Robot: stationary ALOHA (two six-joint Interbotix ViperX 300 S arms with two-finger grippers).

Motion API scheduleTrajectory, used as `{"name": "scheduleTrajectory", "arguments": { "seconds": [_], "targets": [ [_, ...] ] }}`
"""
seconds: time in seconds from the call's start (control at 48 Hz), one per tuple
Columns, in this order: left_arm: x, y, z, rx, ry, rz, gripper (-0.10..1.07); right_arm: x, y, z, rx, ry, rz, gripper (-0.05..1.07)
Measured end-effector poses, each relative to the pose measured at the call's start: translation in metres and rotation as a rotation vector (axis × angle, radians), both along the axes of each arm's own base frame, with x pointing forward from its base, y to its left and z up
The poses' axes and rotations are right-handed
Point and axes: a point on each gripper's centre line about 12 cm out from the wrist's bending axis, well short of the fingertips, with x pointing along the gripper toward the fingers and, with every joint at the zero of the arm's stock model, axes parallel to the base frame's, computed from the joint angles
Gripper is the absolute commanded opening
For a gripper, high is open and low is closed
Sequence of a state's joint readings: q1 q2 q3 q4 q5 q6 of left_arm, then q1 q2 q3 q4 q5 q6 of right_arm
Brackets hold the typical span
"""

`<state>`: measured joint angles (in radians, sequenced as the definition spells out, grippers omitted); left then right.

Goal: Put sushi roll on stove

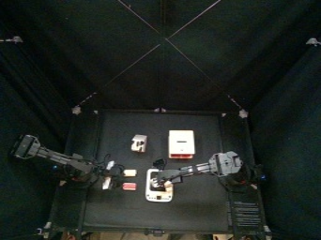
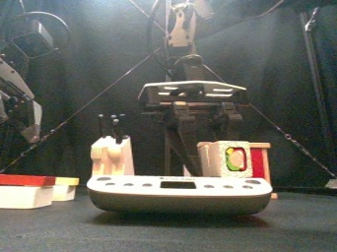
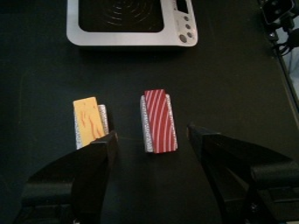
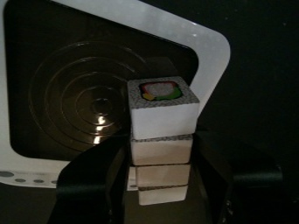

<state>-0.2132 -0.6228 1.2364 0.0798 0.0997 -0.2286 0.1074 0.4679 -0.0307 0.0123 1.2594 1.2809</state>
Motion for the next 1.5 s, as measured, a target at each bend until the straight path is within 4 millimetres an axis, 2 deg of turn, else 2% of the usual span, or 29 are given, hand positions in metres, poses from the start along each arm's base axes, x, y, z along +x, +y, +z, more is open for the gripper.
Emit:
{"name": "scheduleTrajectory", "arguments": {
  "seconds": [0.125,0.292,0.542,0.708,0.833,0.979,1.062,1.333,1.5],
  "targets": [
    [0.0,0.0,0.0,-0.001,0.0,-0.001,0.97,0.0,-0.001,-0.001,0.02,0.006,0.031,0.78],
    [-0.001,0.0,-0.001,-0.001,0.003,-0.001,0.97,0.001,-0.003,0.002,-0.04,-0.009,0.049,0.78],
    [-0.001,0.0,-0.002,0.0,0.005,0.001,0.97,0.01,-0.006,0.017,-0.134,-0.097,-0.034,0.78],
    [-0.001,0.0,-0.002,0.0,0.005,0.001,0.97,0.016,0.0,0.019,-0.13,-0.156,-0.05,0.79],
    [-0.001,0.0,-0.002,0.0,0.006,-0.001,0.97,0.022,0.002,0.02,-0.118,-0.209,-0.044,0.85],
    [-0.001,0.0,-0.002,0.0,0.006,0.001,0.97,0.023,0.002,0.03,-0.108,-0.24,-0.05,1.0],
    [-0.001,0.0,-0.002,0.0,0.005,-0.001,0.97,0.023,0.002,0.033,-0.107,-0.249,-0.052,1.04],
    [-0.002,0.0,-0.003,0.0,0.008,0.001,0.97,0.019,0.0,0.047,-0.105,-0.253,-0.06,1.04],
    [-0.002,0.0,-0.003,0.0,0.008,-0.001,0.97,0.017,0.0,0.047,-0.112,-0.242,-0.057,1.04]
  ]
}}
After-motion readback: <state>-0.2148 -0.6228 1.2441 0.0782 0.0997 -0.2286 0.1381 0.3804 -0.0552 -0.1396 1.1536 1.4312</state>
